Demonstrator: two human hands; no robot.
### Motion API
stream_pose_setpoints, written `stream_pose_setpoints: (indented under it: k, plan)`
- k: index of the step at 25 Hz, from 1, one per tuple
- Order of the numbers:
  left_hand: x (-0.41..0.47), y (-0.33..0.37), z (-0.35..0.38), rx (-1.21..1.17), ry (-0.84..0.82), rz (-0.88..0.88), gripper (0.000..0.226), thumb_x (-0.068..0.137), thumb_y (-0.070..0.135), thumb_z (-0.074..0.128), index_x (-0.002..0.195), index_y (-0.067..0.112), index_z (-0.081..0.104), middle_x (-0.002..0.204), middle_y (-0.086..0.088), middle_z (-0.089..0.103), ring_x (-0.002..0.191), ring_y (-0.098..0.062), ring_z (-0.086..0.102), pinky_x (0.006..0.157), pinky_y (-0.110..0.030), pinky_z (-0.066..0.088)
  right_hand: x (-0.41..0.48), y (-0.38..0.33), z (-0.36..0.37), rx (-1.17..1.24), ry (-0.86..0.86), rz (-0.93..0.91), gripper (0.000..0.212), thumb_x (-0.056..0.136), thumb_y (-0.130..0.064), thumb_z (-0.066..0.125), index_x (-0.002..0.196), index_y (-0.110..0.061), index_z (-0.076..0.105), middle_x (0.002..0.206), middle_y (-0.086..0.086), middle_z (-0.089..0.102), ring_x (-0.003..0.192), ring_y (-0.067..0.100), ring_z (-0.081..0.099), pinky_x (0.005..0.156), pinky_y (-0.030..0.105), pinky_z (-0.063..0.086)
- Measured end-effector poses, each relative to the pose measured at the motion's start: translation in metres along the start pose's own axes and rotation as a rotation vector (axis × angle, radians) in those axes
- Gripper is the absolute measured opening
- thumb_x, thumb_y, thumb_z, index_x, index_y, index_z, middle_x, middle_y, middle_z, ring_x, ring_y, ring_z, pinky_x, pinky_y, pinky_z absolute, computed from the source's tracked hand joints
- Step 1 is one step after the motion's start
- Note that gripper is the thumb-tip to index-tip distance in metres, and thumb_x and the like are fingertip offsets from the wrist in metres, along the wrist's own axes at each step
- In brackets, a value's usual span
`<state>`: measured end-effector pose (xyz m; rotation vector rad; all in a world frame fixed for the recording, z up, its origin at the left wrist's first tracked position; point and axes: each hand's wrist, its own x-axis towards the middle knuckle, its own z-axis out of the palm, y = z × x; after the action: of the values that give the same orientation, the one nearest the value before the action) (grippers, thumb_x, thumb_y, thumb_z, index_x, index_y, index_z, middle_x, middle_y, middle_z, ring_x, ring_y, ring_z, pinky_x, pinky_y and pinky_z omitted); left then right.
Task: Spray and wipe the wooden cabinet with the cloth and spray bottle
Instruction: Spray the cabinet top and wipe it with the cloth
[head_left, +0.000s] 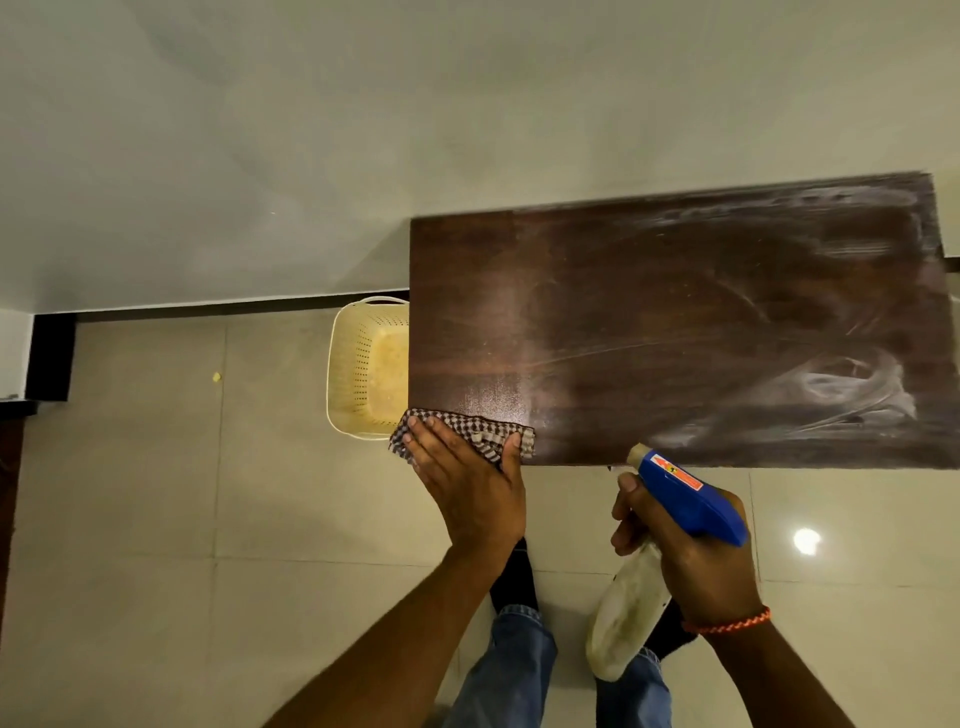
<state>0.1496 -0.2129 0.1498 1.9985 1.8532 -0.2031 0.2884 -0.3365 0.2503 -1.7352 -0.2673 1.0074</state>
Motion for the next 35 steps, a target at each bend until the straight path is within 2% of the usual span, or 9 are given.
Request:
stream_pose_setpoints:
  k: [3, 6, 9, 14, 18, 21, 27, 31, 35]
  plan:
    - [0.023, 0.019, -0.004, -0.017, 0.040, 0.017, 0.108, 0.093, 0.074, 0.038, 0.159, -0.006, 0.008, 0.167, -0.028, 0.005, 0.154, -0.044, 0.007, 0.125, -0.054, 0.012, -0.002, 0.015, 0.001, -0.004, 0.003, 0.052, 0.028, 0.081, -0.030, 0.067, 0.088, -0.003, 0.072, 0.068, 0.014, 0.071, 0.053, 0.033, 0.067, 0.056, 0.039, 0.058]
    - [0.068, 0.063, -0.017, -0.027, -0.024, 0.012, 0.110, 0.094, 0.072, 0.040, 0.159, -0.005, -0.006, 0.166, -0.027, -0.011, 0.155, -0.042, -0.009, 0.126, -0.049, -0.004, 0.004, 0.024, 0.000, 0.000, -0.003, 0.061, 0.035, 0.082, -0.026, 0.067, 0.101, 0.003, 0.071, 0.070, 0.014, 0.071, 0.053, 0.033, 0.067, 0.055, 0.037, 0.058]
    - [0.124, 0.125, -0.029, -0.049, -0.064, -0.022, 0.110, 0.096, 0.074, 0.033, 0.156, -0.003, -0.017, 0.164, -0.025, -0.024, 0.153, -0.040, -0.021, 0.123, -0.045, -0.013, 0.019, 0.024, -0.009, 0.013, -0.001, 0.043, 0.028, 0.082, -0.030, 0.068, 0.089, -0.003, 0.072, 0.069, 0.014, 0.071, 0.053, 0.033, 0.068, 0.056, 0.041, 0.058]
    - [0.202, 0.192, -0.057, -0.070, -0.116, -0.181, 0.114, 0.094, 0.076, 0.033, 0.155, -0.004, -0.020, 0.165, -0.023, -0.025, 0.153, -0.037, -0.024, 0.124, -0.046, -0.013, 0.018, 0.022, -0.022, 0.039, -0.020, 0.121, 0.066, 0.060, -0.075, 0.073, 0.077, -0.011, 0.071, 0.067, 0.015, 0.072, 0.053, 0.030, 0.068, 0.058, 0.036, 0.060]
    - [0.200, 0.191, -0.063, -0.047, -0.121, -0.140, 0.114, 0.094, 0.078, 0.030, 0.155, -0.003, -0.022, 0.164, -0.021, -0.028, 0.152, -0.035, -0.026, 0.122, -0.044, -0.016, 0.021, 0.016, -0.043, -0.032, -0.047, 0.081, 0.076, 0.056, -0.083, 0.069, 0.076, -0.010, 0.070, 0.065, 0.016, 0.071, 0.052, 0.030, 0.068, 0.060, 0.044, 0.060]
    - [0.169, 0.157, -0.054, 0.011, -0.081, -0.050, 0.110, 0.095, 0.076, 0.026, 0.155, -0.002, -0.021, 0.164, -0.023, -0.026, 0.153, -0.036, -0.023, 0.122, -0.043, -0.015, 0.014, 0.009, -0.053, -0.052, -0.062, 0.050, 0.071, 0.064, -0.078, 0.068, 0.076, -0.008, 0.070, 0.062, 0.015, 0.071, 0.052, 0.030, 0.068, 0.059, 0.039, 0.061]
    - [0.061, 0.076, -0.016, 0.015, -0.063, -0.056, 0.114, 0.089, 0.080, 0.025, 0.159, -0.003, -0.010, 0.167, -0.026, -0.012, 0.155, -0.040, -0.010, 0.125, -0.045, -0.006, -0.005, -0.001, -0.058, -0.060, -0.073, 0.005, 0.026, 0.081, -0.031, 0.069, 0.076, -0.006, 0.071, 0.064, 0.014, 0.071, 0.050, 0.031, 0.067, 0.056, 0.045, 0.060]
    - [0.007, 0.048, 0.006, 0.042, -0.055, -0.064, 0.116, 0.084, 0.082, 0.021, 0.159, -0.005, 0.004, 0.166, -0.029, 0.005, 0.154, -0.045, 0.007, 0.125, -0.049, 0.008, -0.014, -0.001, -0.062, -0.024, -0.091, 0.007, 0.026, 0.081, -0.029, 0.067, 0.075, -0.004, 0.070, 0.066, 0.012, 0.071, 0.050, 0.028, 0.067, 0.052, 0.032, 0.059]
    - [0.013, 0.056, 0.003, 0.028, -0.035, -0.108, 0.116, 0.085, 0.080, 0.027, 0.159, -0.006, 0.002, 0.166, -0.030, 0.002, 0.155, -0.044, 0.003, 0.125, -0.050, 0.006, -0.013, 0.004, -0.065, -0.006, -0.104, 0.029, 0.029, 0.081, -0.029, 0.068, 0.075, -0.001, 0.070, 0.065, 0.012, 0.071, 0.050, 0.026, 0.067, 0.052, 0.028, 0.057]
